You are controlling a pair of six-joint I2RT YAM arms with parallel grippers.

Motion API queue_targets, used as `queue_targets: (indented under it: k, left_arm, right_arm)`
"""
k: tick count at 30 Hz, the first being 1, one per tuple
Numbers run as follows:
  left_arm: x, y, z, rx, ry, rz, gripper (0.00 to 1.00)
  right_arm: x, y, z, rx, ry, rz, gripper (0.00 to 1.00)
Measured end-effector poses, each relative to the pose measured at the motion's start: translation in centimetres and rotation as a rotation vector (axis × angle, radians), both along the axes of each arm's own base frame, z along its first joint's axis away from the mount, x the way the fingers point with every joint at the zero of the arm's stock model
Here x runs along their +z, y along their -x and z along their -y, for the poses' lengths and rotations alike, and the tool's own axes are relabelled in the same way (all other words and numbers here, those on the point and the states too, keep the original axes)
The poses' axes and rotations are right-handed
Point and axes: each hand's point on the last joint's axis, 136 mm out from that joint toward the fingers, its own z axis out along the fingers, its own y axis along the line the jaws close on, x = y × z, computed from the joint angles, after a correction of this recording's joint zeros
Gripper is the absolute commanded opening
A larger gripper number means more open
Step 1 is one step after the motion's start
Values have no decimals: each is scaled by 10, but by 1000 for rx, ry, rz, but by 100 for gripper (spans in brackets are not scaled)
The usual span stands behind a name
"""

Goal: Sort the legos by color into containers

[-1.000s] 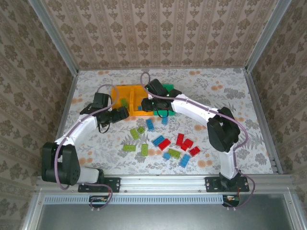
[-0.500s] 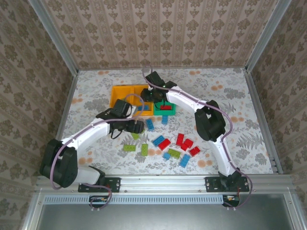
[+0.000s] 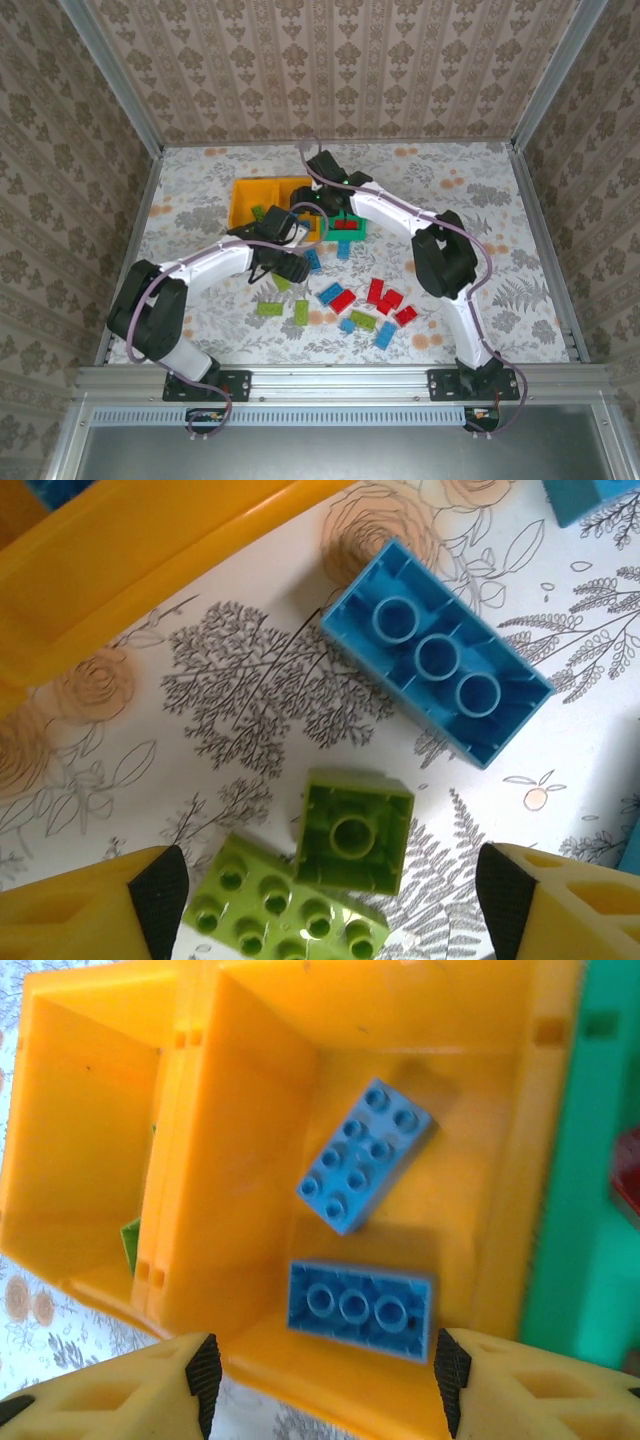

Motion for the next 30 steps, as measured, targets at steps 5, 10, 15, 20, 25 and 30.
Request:
queue_targets:
  k: [5,10,15,20,25,30]
  left_arm:
    - [-9,1,4,-34,-23,-15,71]
    - [-20,0,5,-53,-48,-39,61]
    - [-23,-5,9,-66,-54,-44,56]
    - [-26,-5,12,-81,-51,-55,42]
    - [-28,-4,14,-85,-47,-66,39]
    - [-27,-4,15,-87,-40,-68,26]
  right_arm:
    - [13,14,30,-41,-1,-6,65]
    - [15,16,68,-107,11,-9,66]
    - [13,20,89,-144,34,-12,67]
    - [16,26,96,-156,46,-5,67]
    - [17,32,102,-163,58,-3,67]
    - [10,42,107,-175,88,-15,67]
